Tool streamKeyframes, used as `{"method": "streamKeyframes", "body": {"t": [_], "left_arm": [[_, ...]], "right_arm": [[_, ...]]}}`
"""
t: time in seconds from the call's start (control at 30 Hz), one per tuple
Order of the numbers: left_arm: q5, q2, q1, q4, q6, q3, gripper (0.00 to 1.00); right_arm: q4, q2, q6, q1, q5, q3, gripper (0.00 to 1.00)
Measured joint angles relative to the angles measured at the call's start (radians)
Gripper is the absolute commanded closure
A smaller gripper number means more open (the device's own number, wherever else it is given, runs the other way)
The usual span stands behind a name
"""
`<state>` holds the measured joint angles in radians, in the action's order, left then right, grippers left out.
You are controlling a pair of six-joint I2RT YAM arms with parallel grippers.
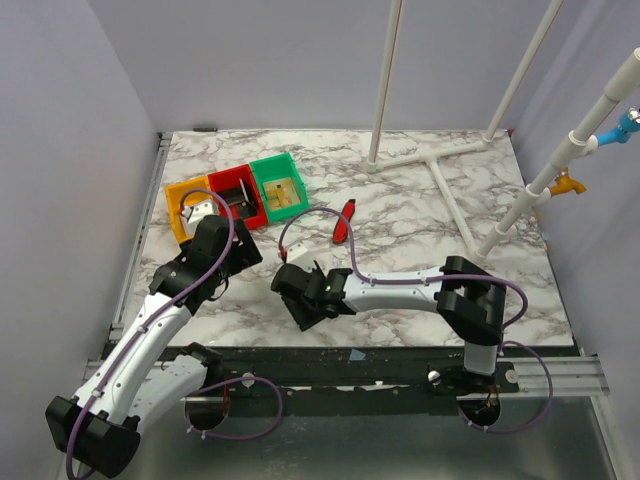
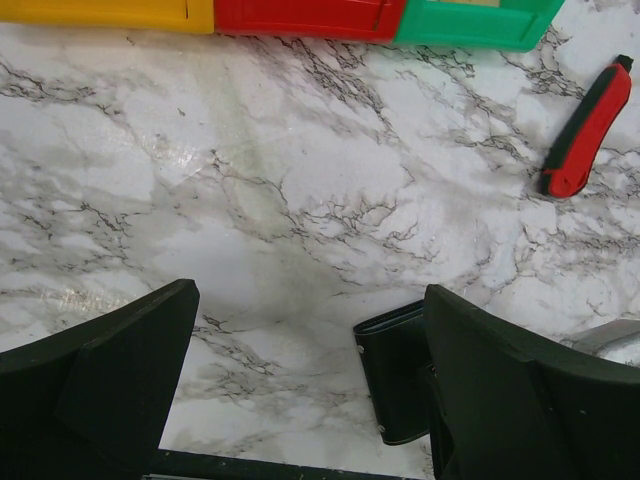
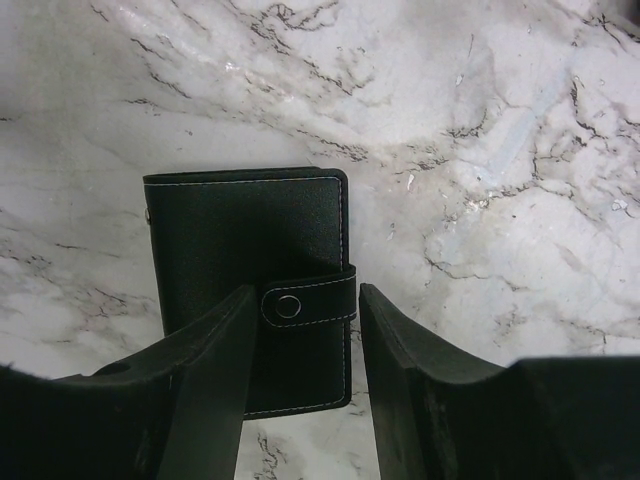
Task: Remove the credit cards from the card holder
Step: Open the card holder at the center of the board.
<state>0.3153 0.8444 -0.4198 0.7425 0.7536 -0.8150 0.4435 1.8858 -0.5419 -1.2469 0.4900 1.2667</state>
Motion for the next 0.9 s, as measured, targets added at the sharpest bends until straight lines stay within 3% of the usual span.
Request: {"method": "streamKeyframes", "body": {"t": [0.53,0.9], "left_arm": [[-0.002,-0.008,0.0,0.001,0.004,0.0,0.02],[-0.006,-0.006,0.0,0.001,0.004,0.0,0.01]], "right_arm": [[-0.003,-0.008,-0.002,-0.002,-0.037,-0.01,0.57],[-0.012,-0.003,-0.026,-0.004,-0.034,-0.023,0.88]]}}
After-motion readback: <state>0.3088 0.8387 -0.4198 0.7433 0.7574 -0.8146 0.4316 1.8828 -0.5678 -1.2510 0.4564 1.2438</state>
